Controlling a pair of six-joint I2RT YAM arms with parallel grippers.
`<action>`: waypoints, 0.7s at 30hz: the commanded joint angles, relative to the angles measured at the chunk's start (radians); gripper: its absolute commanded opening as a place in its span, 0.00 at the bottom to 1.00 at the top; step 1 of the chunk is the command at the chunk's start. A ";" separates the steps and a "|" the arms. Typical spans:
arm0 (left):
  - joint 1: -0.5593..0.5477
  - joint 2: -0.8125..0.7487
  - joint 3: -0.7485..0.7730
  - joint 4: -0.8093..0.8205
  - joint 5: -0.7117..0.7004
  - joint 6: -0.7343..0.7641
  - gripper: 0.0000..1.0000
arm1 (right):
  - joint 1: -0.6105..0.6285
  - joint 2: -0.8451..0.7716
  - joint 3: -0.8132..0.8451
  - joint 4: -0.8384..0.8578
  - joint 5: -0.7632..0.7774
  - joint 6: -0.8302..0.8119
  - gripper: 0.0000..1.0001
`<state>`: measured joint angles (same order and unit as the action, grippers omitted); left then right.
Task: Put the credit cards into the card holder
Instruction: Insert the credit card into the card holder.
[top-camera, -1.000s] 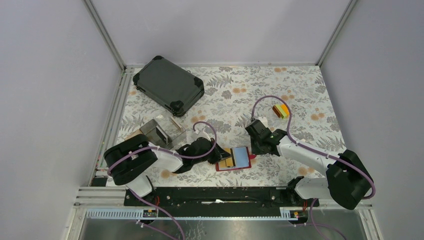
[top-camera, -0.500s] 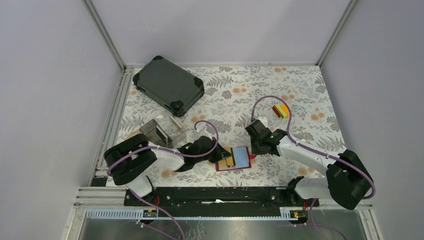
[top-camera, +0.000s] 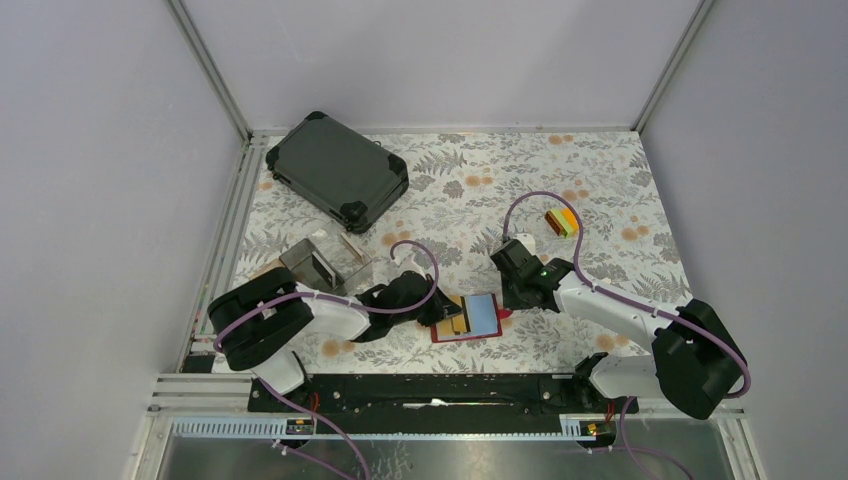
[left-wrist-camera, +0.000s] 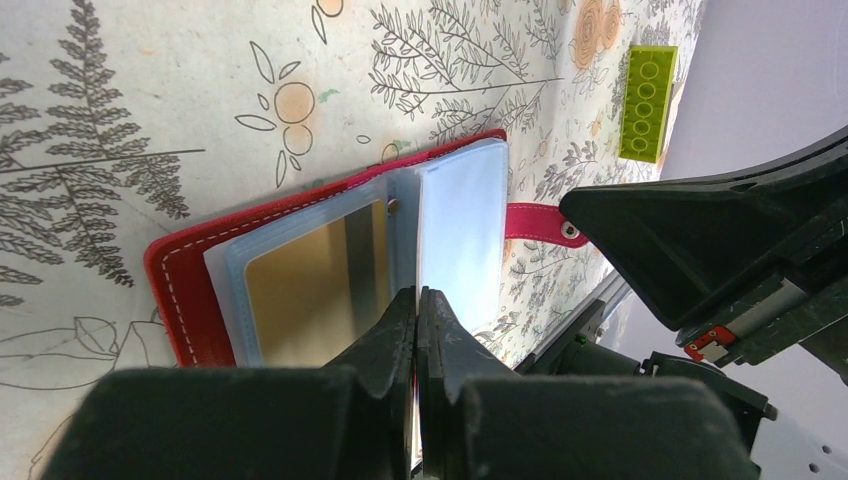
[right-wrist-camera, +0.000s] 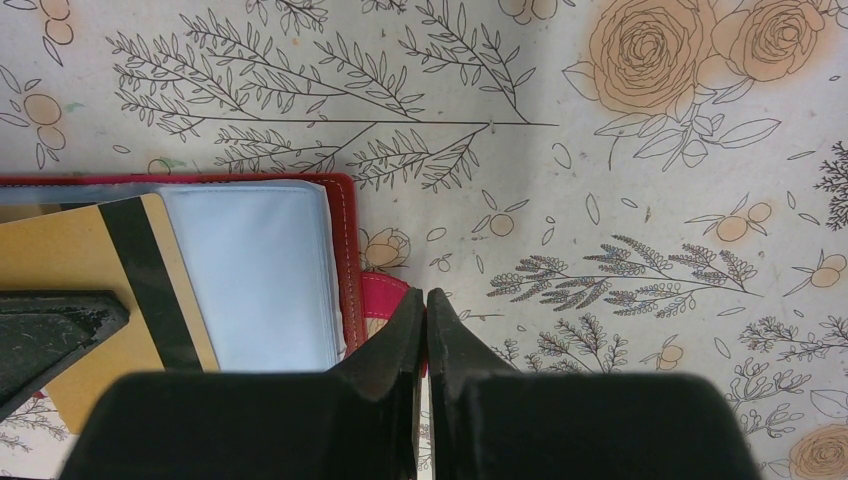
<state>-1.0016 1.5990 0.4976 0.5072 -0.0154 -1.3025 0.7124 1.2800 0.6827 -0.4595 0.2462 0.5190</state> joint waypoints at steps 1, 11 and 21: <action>-0.006 -0.013 0.039 -0.013 -0.023 0.026 0.00 | -0.003 0.003 0.001 0.005 0.027 0.014 0.00; -0.006 -0.002 0.053 -0.038 -0.009 0.035 0.00 | -0.003 0.002 0.001 0.004 0.027 0.014 0.00; -0.006 -0.012 0.048 -0.068 -0.014 0.044 0.00 | -0.003 0.000 0.000 0.001 0.030 0.016 0.00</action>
<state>-1.0027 1.5990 0.5236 0.4587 -0.0132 -1.2793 0.7124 1.2804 0.6827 -0.4595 0.2462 0.5209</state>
